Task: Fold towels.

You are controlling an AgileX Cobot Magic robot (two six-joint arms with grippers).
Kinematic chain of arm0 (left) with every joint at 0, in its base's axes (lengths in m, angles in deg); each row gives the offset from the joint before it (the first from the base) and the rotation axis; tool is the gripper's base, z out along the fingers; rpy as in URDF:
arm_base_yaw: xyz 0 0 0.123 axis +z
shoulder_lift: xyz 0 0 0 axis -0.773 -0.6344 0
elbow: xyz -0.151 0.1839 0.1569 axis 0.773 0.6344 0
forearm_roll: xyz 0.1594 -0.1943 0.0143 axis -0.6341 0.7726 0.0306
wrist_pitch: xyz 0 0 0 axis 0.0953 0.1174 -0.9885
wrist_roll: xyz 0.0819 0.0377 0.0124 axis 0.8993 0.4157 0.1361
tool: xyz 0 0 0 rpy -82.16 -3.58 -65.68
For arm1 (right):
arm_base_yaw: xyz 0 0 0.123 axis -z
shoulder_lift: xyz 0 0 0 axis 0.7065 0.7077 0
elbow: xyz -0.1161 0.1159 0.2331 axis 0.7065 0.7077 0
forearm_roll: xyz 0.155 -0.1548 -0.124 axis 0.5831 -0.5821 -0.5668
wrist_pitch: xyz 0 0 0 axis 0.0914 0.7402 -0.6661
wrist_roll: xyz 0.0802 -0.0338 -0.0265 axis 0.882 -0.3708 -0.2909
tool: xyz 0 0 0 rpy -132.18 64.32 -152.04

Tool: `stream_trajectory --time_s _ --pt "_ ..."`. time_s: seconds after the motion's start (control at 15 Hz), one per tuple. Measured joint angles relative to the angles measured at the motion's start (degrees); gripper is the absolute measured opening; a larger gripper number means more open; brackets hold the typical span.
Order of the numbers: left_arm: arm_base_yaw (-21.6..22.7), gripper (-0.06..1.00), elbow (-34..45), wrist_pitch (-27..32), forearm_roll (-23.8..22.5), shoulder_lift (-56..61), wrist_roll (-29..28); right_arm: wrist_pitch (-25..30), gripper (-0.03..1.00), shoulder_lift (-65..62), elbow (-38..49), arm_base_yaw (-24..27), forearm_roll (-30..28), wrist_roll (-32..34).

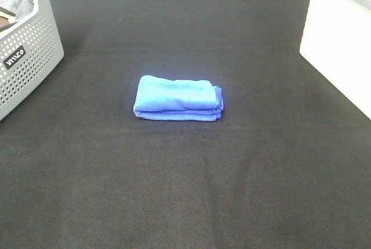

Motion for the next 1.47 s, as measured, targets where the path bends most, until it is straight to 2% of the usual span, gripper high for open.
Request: stream_trajectory --time_s 0.33,0.4,0.47,0.6,0.73,0.8,1.47 --pt "1.0 0.76 0.0 -0.1 0.1 0.0 0.0 0.0 0.92 0.0 0.0 0.0 0.0 0.0" --pt "2.8 0.76 0.0 -0.1 0.1 0.1 0.0 0.0 0.92 0.0 0.0 0.0 0.1 0.0" --pt "6.4 0.76 0.0 -0.1 0.1 0.1 0.0 0.0 0.92 0.0 0.0 0.7 0.1 0.0" --pt "9.7 0.76 0.0 -0.1 0.1 0.1 0.0 0.0 0.92 0.0 0.0 5.2 0.2 0.0" --pt "10.2 0.76 0.0 -0.2 0.1 0.5 0.0 -0.1 0.92 -1.0 0.1 9.6 0.2 0.0" --pt "10.3 0.76 0.0 -0.2 0.1 1.5 0.0 -0.1 0.92 -2.2 0.1 10.3 0.2 0.0" --pt "10.3 0.76 0.0 -0.2 0.1 4.5 0.0 -0.3 0.92 -6.8 0.2 10.6 0.9 0.0"
